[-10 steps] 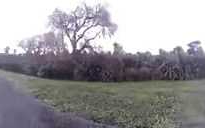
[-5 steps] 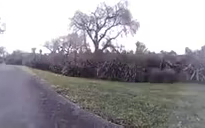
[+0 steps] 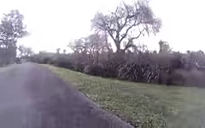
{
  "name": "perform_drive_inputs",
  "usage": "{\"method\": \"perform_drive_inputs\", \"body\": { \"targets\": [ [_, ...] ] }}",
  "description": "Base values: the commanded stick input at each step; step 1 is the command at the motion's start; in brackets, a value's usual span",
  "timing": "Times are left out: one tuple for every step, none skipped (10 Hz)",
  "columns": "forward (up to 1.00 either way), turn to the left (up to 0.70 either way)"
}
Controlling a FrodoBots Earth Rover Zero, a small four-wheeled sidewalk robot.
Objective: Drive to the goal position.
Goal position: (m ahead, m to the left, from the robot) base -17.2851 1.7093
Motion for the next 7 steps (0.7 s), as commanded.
{"method": "perform_drive_inputs", "body": {
  "targets": [
    [0.00, 0.04],
    [0.00, 0.04],
    [0.00, 0.04],
    [0.00, 0.04],
    [0.00, 0.04],
    [0.00, 0.04],
    [0.00, 0.04]
  ]
}}
